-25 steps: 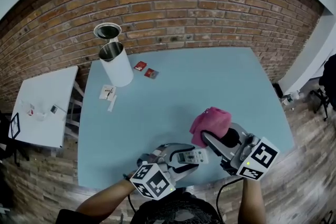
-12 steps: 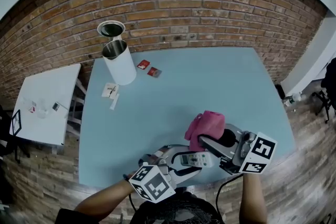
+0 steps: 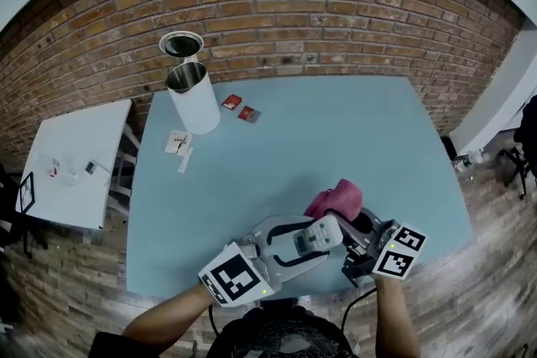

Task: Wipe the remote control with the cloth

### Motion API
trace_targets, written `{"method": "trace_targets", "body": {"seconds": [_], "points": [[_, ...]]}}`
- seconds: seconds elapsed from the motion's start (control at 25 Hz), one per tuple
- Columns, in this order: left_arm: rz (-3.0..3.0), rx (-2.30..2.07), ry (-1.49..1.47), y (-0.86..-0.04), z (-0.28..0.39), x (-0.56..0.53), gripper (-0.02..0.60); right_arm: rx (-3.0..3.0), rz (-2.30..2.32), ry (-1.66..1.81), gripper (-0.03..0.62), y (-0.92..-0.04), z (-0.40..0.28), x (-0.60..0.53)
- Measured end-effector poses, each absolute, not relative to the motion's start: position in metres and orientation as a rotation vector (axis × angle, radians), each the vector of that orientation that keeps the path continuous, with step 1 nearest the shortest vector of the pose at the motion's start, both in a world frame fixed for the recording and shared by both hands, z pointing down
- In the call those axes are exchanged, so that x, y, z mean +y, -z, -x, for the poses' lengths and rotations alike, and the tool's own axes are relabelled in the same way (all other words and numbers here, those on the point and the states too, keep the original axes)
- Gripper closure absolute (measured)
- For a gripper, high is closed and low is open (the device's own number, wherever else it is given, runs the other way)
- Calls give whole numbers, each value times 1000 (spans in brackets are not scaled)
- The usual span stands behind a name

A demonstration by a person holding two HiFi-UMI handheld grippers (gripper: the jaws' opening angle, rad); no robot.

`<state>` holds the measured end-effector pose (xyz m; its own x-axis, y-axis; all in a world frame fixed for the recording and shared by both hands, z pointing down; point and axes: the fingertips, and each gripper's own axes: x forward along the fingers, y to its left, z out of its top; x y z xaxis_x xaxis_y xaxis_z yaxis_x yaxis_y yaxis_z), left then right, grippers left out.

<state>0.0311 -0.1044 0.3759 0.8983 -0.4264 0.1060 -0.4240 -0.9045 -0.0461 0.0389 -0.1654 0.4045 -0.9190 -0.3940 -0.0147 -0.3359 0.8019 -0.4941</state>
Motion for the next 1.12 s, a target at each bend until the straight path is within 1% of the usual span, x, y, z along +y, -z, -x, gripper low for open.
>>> {"method": "trace_targets", "body": {"seconds": [0.36,0.52,0.76,1.12], "points": [[3052,860,-45,-337,-4,-134,347,2683,417,1068,531,-430,-13,-129],[3051,883,-76,-329,3,-140,347,2586,369,1145,531,-428,-6,-125],[3082,848,-90,-328,0,-134,347,2519,358,1176,531,-424,-10,-130],[3123,709,-73,-325,-22,-111,347,2477,373,1182,531,-422,-19,-143]]}}
